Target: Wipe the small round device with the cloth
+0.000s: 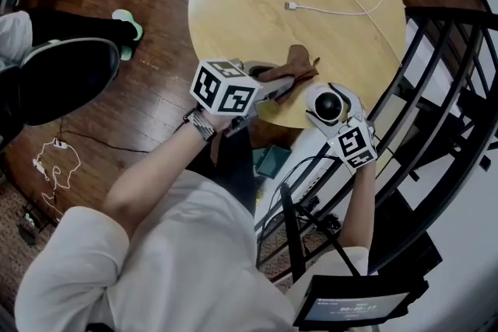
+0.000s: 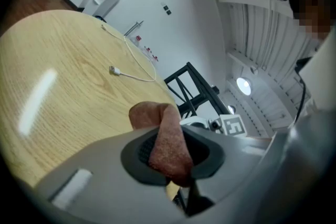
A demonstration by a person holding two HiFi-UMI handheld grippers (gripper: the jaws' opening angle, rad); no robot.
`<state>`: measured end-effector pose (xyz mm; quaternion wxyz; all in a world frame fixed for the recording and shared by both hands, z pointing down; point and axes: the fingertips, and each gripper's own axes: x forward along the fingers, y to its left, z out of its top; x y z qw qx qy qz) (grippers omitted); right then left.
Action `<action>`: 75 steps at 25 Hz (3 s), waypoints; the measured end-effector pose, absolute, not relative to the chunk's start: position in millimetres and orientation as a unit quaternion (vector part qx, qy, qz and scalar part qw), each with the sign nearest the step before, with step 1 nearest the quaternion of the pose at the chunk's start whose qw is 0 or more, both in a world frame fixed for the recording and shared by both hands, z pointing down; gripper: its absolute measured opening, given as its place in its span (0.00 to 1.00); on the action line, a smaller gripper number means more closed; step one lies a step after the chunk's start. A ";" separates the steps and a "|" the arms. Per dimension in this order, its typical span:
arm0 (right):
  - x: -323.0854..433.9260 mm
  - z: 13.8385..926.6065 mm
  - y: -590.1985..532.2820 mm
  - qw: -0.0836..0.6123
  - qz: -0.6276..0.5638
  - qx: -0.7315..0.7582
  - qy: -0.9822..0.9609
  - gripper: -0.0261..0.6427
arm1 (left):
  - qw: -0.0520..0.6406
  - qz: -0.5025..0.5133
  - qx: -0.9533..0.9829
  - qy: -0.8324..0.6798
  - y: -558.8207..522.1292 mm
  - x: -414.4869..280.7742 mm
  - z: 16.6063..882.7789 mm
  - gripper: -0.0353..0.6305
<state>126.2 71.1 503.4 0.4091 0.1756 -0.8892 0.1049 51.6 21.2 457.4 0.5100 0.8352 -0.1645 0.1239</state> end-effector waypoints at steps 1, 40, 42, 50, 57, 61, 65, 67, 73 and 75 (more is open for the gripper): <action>126.1 503.2 70.0 0.411 0.103 0.181 -0.888 0.59 | 0.510 0.125 0.835 -0.164 21.1 51.8 457.6 0.15; 153.3 508.2 81.9 0.364 0.310 0.527 -0.703 0.59 | 0.405 0.189 0.893 0.050 47.9 152.1 462.0 0.15; 152.5 507.3 82.5 0.364 0.306 0.525 -0.706 0.59 | 0.379 0.219 0.897 0.057 49.9 152.1 466.4 0.15; 153.5 507.3 80.5 0.355 0.307 0.529 -0.706 0.59 | 0.327 0.309 0.893 0.031 48.8 151.0 492.3 0.14; 152.8 505.4 81.9 0.347 0.302 0.538 -0.706 0.59 | 0.447 0.253 0.858 -0.013 47.2 141.7 489.1 0.15; 151.9 505.6 80.7 0.349 0.300 0.533 -0.710 0.59 | 0.566 0.127 0.814 0.013 43.8 141.5 471.5 0.15; 153.6 505.2 78.7 0.349 0.300 0.533 -0.710 0.59 | 0.556 0.118 0.821 0.046 39.0 155.6 451.5 0.15; 153.8 505.1 79.5 0.347 0.301 0.534 -0.709 0.59 | 0.547 0.128 0.824 0.067 38.9 162.2 445.9 0.15; 154.4 503.3 78.6 0.348 0.299 0.536 -0.708 0.59 | 0.524 0.207 0.825 0.051 36.4 162.3 473.2 0.15; 154.4 502.8 78.4 0.349 0.298 0.536 -0.709 0.59 | 0.514 0.238 0.824 0.032 35.9 158.5 484.1 0.14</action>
